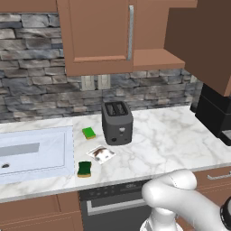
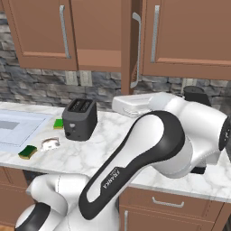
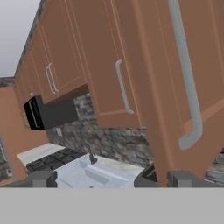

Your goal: Open the cabinet. Pick the sponge and place it next to the sink. Then close the cabinet.

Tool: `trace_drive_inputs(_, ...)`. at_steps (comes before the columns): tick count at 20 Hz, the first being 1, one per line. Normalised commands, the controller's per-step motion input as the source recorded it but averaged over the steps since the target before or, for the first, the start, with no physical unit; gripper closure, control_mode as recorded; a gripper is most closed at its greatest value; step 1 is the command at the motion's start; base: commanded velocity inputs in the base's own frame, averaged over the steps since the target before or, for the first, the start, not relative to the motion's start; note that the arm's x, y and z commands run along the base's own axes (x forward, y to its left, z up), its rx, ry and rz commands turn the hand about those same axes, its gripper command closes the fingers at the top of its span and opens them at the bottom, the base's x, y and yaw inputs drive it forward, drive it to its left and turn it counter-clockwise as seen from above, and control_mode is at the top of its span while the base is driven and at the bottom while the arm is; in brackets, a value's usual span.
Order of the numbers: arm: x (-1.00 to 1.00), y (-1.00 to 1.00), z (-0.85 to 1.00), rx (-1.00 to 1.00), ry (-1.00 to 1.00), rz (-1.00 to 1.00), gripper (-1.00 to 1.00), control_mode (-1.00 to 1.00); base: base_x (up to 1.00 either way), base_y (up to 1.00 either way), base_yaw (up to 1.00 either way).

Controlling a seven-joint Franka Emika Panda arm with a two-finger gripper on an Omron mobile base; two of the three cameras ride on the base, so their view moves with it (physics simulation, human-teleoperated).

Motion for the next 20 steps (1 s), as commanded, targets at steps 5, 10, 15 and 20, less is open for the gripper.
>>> trace_drive_inputs(5,0.21,-0.01,-0.13,0.00,0.00,0.01,-1.00,-1.00,0.00,0.00,0.00)
trace_drive_inputs(10,0.20,0.00,-0.08,0.00,0.00,0.02,-1.00,-1.00,0.00,0.00,0.00)
trace_drive_inputs(15,0.22,-0.02,-0.10,0.00,0.00,0.02,-1.00,-1.00,0.00,0.00,0.00)
trace_drive_inputs(20,0.20,-0.09,-0.04,0.00,0.00,0.04,-1.00,-1.00,0.00,0.00,0.00)
